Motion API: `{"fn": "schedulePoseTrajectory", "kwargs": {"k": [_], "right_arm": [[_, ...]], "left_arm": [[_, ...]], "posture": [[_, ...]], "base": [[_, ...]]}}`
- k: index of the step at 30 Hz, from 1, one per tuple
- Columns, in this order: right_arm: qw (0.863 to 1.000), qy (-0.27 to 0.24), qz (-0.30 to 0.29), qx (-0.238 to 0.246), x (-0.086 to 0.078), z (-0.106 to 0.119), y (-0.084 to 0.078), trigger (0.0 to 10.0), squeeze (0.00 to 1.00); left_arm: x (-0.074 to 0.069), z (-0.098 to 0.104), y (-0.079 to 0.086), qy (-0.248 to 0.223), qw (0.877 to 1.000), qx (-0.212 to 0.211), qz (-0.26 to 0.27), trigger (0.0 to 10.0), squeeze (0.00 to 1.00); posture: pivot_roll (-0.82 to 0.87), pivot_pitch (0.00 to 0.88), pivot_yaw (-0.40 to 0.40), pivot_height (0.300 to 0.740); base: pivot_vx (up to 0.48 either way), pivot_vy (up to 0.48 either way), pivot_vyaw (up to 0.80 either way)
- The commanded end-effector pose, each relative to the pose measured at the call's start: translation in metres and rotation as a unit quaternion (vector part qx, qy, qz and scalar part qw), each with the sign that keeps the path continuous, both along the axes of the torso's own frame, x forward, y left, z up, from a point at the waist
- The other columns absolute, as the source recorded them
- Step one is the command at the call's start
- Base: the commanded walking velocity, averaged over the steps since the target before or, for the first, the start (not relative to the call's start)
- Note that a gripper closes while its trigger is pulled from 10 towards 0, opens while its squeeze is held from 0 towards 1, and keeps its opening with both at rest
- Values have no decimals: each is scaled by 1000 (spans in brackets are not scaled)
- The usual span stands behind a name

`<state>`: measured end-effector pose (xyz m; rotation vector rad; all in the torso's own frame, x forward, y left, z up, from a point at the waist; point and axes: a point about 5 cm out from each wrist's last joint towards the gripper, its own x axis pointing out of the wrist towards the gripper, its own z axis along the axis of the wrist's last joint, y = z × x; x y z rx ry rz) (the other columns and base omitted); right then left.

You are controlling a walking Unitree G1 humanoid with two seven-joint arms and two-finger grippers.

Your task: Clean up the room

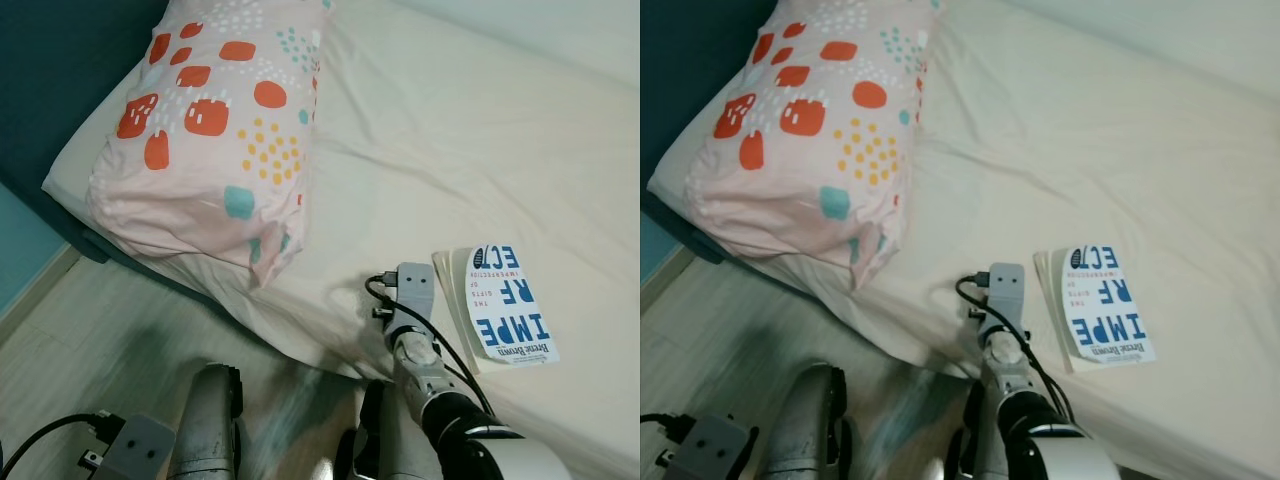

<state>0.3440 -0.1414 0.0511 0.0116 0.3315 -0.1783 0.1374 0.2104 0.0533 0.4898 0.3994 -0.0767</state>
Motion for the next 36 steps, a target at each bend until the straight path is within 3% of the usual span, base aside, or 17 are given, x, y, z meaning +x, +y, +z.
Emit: {"fn": "schedulePoseTrajectory", "kwargs": {"k": [1, 5, 18, 20, 24, 26, 27, 28, 29, 31, 34, 36], "right_arm": [[999, 46, -15, 1, -14, -20, -5, 0, 0], [999, 43, -24, 8, -14, -20, -8, 0, 0], [998, 27, -41, 31, -12, -16, -17, 0, 0], [998, 14, -51, 42, -14, -17, -23, 0, 0], [997, 3, -56, 48, -15, -17, -27, 0, 0], [997, -19, -56, 57, -17, -16, -32, 0, 0], [997, -19, -56, 57, -17, -16, -32, 0, 0], [996, -53, -34, 65, -22, -15, -30, 0, 0], [995, -64, -28, 71, -25, -16, -30, 0, 0], [995, -64, -28, 71, -25, -16, -30, 0, 0], [992, -89, -10, 91, -39, -23, -27, 0, 0], [991, -99, 4, 94, -44, -24, -23, 0, 0]], "left_arm": [[-7, -4, 1, 19, 1000, -2, 5, 10000, 0], [-6, -4, 2, 17, 1000, 0, 8, 10000, 0], [18, -7, -4, 0, 1000, -6, -6, 10000, 0], [30, -12, -13, -3, 1000, -21, -17, 10000, 0], [37, -16, -19, -3, 999, -33, -21, 10000, 0], [51, -21, -29, -8, 998, -55, -21, 10000, 0], [51, -21, -29, -8, 998, -55, -21, 10000, 0], [72, -24, -41, -18, 997, -73, -22, 10000, 0], [80, -25, -45, -23, 996, -79, -23, 10000, 0], [80, -25, -45, -23, 996, -79, -23, 10000, 0], [97, -25, -60, -32, 994, -100, -23, 10000, 0], [101, -25, -65, -33, 994, -106, -23, 10000, 0]], "posture": [[376, 315, -28, 607], [379, 303, -31, 607], [346, 241, -23, 607], [288, 211, -9, 607], [239, 185, -8, 607], [189, 161, -9, 607], [189, 161, -9, 607], [99, 129, -8, 607], [80, 115, -3, 607], [80, 115, -3, 607], [32, 82, 23, 607], [20, 72, 33, 607]], "base": [[0, 0, 0], [0, 0, 0], [0, 0, 0], [0, 0, 0], [0, 0, 0], [0, 0, 0], [0, 0, 0], [0, 0, 0], [0, 0, 0], [0, 0, 0], [0, 0, 0], [0, 0, 0]]}}
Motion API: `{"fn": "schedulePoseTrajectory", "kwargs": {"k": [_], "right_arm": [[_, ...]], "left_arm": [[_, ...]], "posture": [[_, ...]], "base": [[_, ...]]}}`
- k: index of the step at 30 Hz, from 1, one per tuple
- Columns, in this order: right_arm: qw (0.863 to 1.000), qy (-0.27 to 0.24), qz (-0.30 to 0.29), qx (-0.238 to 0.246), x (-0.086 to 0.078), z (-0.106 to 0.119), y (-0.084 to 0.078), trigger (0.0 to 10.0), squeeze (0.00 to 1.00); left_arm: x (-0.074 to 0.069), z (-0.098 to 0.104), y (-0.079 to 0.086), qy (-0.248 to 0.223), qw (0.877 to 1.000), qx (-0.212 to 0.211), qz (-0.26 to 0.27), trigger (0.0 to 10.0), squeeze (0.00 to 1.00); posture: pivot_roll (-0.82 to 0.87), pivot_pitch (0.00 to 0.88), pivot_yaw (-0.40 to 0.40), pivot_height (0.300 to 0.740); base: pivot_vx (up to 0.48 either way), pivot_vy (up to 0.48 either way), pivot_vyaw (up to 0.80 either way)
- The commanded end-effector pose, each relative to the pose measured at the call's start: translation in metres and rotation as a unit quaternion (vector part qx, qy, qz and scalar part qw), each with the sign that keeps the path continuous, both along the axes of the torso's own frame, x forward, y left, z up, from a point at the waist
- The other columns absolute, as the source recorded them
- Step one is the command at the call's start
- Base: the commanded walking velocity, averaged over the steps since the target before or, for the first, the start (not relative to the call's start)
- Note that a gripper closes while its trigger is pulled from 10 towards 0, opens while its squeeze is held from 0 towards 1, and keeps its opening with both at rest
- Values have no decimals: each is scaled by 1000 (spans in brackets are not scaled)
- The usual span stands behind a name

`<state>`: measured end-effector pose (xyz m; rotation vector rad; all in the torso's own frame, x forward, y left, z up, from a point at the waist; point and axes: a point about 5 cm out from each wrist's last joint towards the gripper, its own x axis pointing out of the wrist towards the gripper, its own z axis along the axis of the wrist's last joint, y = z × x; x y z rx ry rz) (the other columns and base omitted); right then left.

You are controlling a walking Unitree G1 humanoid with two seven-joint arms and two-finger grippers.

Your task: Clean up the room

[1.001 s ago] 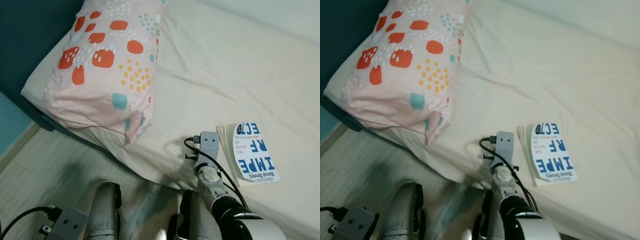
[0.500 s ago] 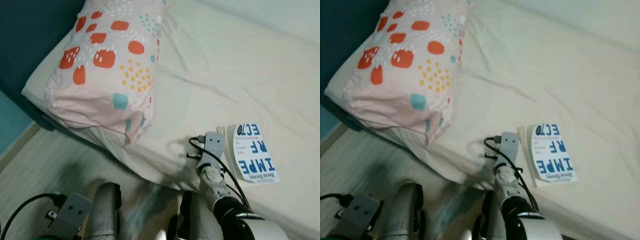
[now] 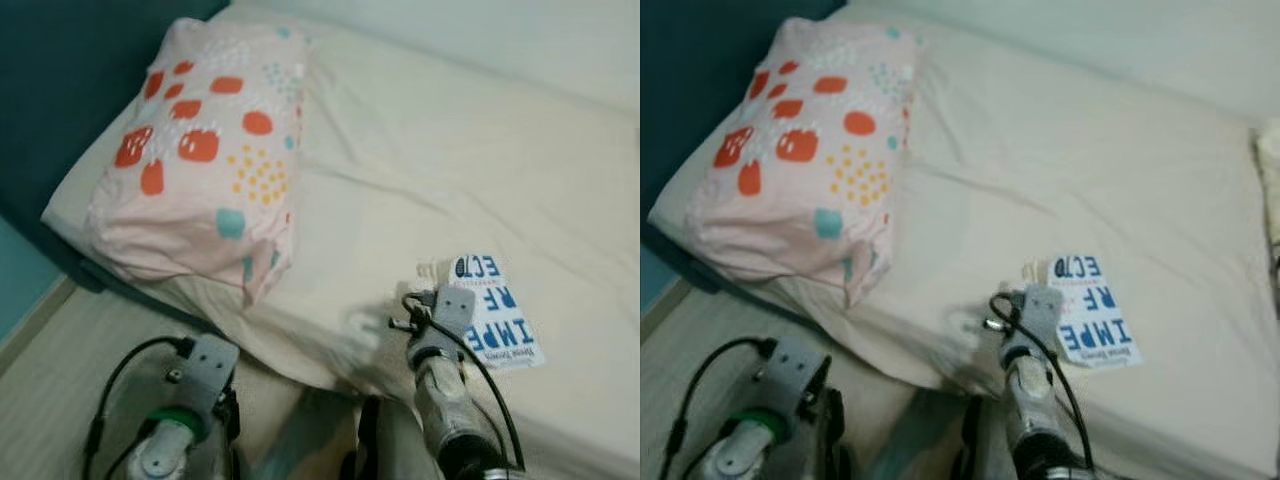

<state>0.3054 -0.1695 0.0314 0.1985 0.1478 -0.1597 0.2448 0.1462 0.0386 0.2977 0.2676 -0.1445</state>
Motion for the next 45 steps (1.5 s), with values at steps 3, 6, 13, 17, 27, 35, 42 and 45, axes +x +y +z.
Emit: {"fn": "schedulePoseTrajectory", "kwargs": {"k": [3, 6, 13, 17, 27, 35, 42, 45], "right_arm": [[999, -11, 36, 0, -15, -8, 12, 3333, 0], [998, -25, 54, 0, -20, -8, 22, 10000, 0], [994, -40, 105, -6, -20, -4, 35, 10000, 0], [991, -46, 125, -10, -18, 0, 41, 10000, 0], [990, -47, 134, -18, -14, 3, 43, 10000, 0], [991, -41, 128, -17, -17, 1, 43, 10000, 0], [991, -39, 126, -15, -17, 1, 42, 10000, 0], [991, -37, 125, -15, -16, 1, 41, 10000, 0]], "left_arm": [[-1, -12, -7, 21, 1000, -8, 4, 10000, 0], [8, -14, -9, 23, 999, -22, 27, 10000, 0], [25, -8, -9, -4, 998, -32, 51, 10000, 0], [26, -8, -7, -11, 998, -29, 53, 10000, 0], [23, -11, -6, -20, 998, -31, 60, 10000, 0], [21, -11, -7, -31, 998, -30, 48, 10000, 0], [20, -12, -9, -31, 998, -29, 46, 10000, 0], [21, -12, -9, -31, 998, -28, 46, 10000, 0]], "posture": [[4, 53, 48, 607], [-9, 36, 54, 607], [2, 16, 30, 607], [16, 6, 16, 617], [17, 0, 10, 652], [22, 0, 17, 687], [24, 0, 18, 712], [24, 0, 19, 732]], "base": [[0, 0, 0], [0, 0, 0], [0, 0, 0], [0, 0, 0], [0, 0, 0], [0, 0, 0], [0, 0, 0], [0, 0, 0]]}}
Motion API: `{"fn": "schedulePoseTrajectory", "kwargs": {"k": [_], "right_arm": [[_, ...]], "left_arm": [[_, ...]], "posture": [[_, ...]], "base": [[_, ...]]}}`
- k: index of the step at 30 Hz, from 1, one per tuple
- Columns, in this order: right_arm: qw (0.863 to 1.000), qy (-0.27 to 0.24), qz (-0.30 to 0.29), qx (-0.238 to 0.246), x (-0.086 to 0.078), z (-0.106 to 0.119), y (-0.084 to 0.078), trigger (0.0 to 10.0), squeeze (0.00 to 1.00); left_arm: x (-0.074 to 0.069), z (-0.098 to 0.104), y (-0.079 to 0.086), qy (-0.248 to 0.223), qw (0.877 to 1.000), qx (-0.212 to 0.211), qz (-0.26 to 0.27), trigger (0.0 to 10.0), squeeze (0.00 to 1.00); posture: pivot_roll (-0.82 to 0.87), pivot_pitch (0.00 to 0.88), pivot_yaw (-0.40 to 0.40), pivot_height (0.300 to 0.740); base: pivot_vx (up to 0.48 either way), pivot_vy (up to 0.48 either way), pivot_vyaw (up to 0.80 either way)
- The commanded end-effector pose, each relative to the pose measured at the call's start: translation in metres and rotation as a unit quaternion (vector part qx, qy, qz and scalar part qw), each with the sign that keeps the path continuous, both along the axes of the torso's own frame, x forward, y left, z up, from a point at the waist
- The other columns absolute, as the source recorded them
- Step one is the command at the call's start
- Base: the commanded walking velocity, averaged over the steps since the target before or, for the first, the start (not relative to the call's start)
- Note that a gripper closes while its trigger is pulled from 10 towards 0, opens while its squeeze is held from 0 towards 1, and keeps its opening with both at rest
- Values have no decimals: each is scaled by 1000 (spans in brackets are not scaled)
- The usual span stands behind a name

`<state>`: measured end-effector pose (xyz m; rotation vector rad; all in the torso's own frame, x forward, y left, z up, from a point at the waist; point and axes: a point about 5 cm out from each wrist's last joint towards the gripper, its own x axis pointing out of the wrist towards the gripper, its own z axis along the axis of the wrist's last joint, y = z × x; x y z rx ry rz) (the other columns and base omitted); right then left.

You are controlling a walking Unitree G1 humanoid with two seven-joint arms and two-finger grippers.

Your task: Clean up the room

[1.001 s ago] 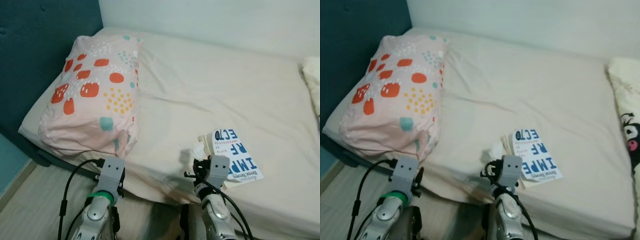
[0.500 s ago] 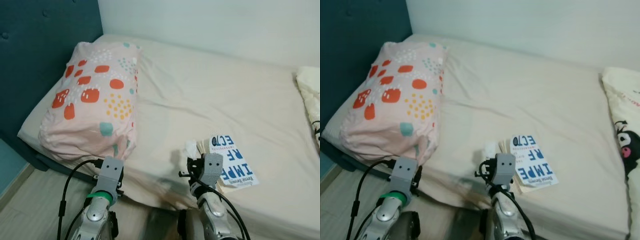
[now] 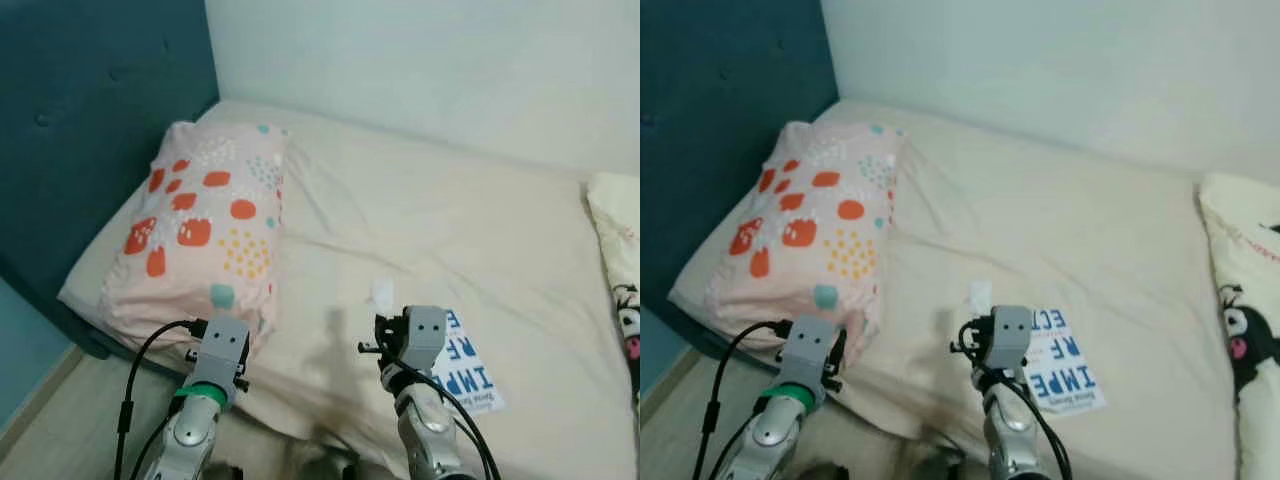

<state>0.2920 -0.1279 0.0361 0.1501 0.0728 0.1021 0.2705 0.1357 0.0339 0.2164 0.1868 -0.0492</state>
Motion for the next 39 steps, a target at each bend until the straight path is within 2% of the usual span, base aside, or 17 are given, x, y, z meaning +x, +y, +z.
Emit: {"fn": "schedulePoseTrajectory", "kwargs": {"k": [1, 15, 16, 19, 39], "right_arm": [[1000, 11, -3, 1, -2, -4, -1, 10000, 0], [999, 34, -10, 2, -6, -11, -2, 10000, 0], [998, 53, -15, 0, -6, -15, -3, 10000, 0], [998, 64, -18, 6, -5, -17, -2, 10000, 0], [997, 78, -20, 13, -7, -20, -2, 10000, 0]], "left_arm": [[-5, -7, 2, 13, 1000, 8, -1, 10000, 0], [-9, -10, 4, 16, 1000, 7, 7, 10000, 0], [-10, -10, 5, 17, 1000, 7, 8, 10000, 0], [-12, -11, 6, 18, 1000, 6, 9, 10000, 0], [-16, -16, 3, 40, 999, -19, 6, 10000, 0]], "posture": [[24, 0, 19, 737], [30, 0, 11, 740], [30, 1, 10, 740], [32, 3, 8, 740], [32, 13, 5, 740]], "base": [[0, 0, 0], [0, 0, 0], [0, 0, 0], [0, 0, 0], [0, 0, 0]]}}
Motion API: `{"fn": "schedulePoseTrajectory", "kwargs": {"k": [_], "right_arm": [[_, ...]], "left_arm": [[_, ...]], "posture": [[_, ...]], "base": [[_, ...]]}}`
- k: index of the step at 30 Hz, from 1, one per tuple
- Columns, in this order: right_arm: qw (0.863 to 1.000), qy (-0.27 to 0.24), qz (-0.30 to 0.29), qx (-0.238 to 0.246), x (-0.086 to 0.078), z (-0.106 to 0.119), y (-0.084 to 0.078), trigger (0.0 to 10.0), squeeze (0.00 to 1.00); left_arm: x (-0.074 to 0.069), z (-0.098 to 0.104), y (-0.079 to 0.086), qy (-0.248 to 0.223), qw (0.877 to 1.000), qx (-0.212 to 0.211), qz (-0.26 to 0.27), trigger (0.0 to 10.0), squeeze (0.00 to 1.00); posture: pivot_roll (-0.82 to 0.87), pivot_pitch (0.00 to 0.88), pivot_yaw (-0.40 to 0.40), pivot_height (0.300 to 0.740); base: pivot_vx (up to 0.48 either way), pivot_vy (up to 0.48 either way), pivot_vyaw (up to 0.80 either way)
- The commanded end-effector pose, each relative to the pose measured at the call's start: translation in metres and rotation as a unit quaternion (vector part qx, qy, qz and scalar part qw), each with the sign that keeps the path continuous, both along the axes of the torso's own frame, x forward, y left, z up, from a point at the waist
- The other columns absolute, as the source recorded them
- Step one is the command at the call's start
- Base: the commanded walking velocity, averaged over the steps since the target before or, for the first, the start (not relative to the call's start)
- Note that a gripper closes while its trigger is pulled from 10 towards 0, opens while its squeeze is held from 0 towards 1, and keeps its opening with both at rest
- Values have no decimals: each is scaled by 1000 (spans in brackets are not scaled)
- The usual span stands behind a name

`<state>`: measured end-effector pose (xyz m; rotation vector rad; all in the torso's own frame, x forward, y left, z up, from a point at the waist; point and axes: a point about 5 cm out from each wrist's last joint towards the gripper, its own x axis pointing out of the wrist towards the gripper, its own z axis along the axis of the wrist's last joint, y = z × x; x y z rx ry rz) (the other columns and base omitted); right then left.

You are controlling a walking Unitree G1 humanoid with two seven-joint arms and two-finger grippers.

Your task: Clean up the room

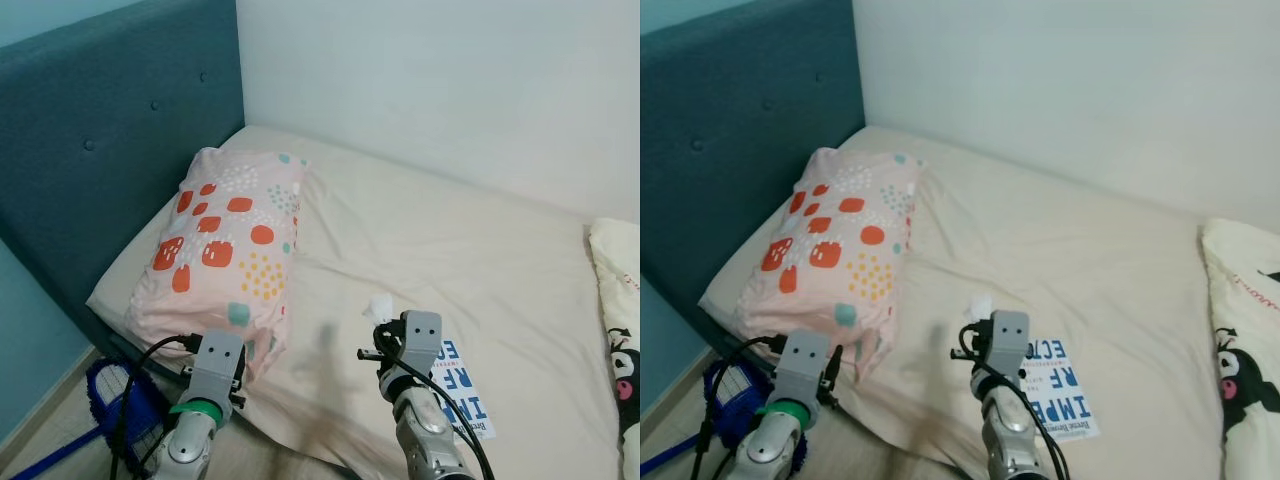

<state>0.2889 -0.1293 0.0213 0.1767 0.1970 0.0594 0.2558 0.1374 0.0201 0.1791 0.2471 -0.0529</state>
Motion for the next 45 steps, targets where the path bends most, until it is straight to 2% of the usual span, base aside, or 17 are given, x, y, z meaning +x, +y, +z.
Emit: {"fn": "schedulePoseTrajectory", "kwargs": {"k": [1, 45], "right_arm": [[1000, 15, -3, 2, -4, -5, -1, 10000, 0], [1000, 28, -5, -2, -6, -9, -2, 10000, 0]], "left_arm": [[-1, -2, 1, 12, 1000, -7, 2, 10000, 0], [-1, -2, 0, 14, 1000, -16, 0, 10000, 0]], "posture": [[31, 15, 5, 740], [31, 19, 8, 740]], "base": [[0, 0, 0], [0, 0, 0]]}}
